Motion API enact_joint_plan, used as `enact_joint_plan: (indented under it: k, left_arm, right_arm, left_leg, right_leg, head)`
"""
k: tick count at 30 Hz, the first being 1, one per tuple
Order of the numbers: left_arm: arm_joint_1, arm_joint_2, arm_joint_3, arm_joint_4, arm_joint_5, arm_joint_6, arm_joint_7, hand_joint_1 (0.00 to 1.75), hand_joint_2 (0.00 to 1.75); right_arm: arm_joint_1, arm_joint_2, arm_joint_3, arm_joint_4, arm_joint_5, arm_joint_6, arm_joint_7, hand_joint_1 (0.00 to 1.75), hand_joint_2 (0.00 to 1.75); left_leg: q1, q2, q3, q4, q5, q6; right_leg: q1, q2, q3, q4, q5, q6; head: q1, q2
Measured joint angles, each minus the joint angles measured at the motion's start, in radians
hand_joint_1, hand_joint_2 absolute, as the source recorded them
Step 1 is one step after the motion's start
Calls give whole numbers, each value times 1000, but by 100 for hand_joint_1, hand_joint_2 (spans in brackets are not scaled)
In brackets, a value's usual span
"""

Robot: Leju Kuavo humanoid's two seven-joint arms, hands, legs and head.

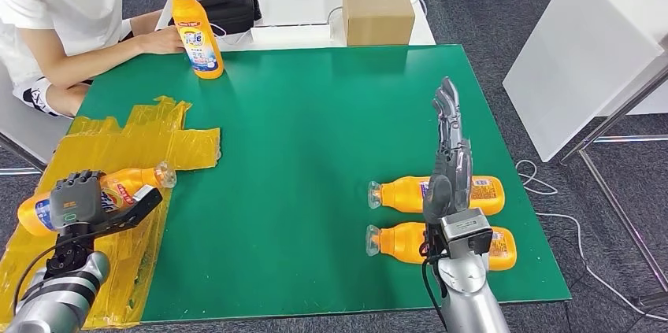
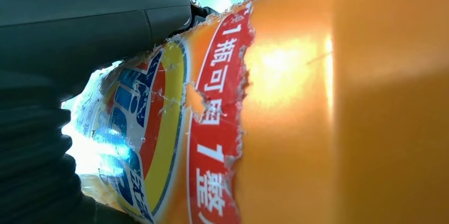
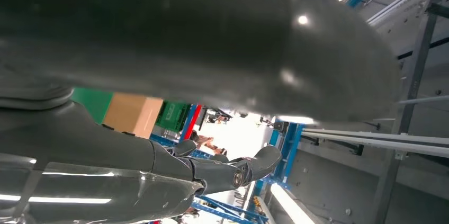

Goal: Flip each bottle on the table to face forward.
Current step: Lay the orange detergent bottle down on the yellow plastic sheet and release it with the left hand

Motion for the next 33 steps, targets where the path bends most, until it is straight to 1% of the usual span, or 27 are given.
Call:
enact_joint_plan:
  k: [27, 30, 31, 32, 33]
  left_arm:
    - [-1, 0, 0, 4, 0, 0, 0, 175, 175]
    - [-1, 0, 0, 4, 4, -3, -4, 44, 175]
    - [-3, -7, 5, 4, 23, -21, -25, 0, 175]
    - [-6, -21, 19, 1, 65, -57, -68, 0, 175]
    - [-13, -44, 45, -5, 147, -109, -150, 0, 175]
  right_arm:
    - [0, 0, 0, 0, 0, 1, 0, 0, 0]
    - [0, 0, 0, 0, 1, 1, 0, 0, 131]
    - [0, 0, 0, 0, 10, 2, 8, 0, 175]
    - [-1, 2, -1, 3, 28, 5, 21, 0, 175]
    - [-4, 6, -2, 10, 51, 7, 36, 0, 175]
  left_leg:
    - [0, 0, 0, 0, 0, 0]
    - [0, 0, 0, 0, 0, 0]
    - [0, 0, 1, 0, 0, 0]
    - [0, 0, 1, 0, 0, 0]
    - [-1, -2, 1, 0, 0, 0]
  right_leg:
    - [0, 0, 0, 0, 0, 0]
    - [0, 0, 0, 0, 0, 0]
    - [0, 0, 0, 0, 0, 0]
    - [0, 0, 0, 0, 0, 0]
    - [-1, -2, 1, 0, 0, 0]
  head:
    - [0, 0]
    - [0, 0]
    - [0, 0]
    - [0, 0]
    - [-1, 0]
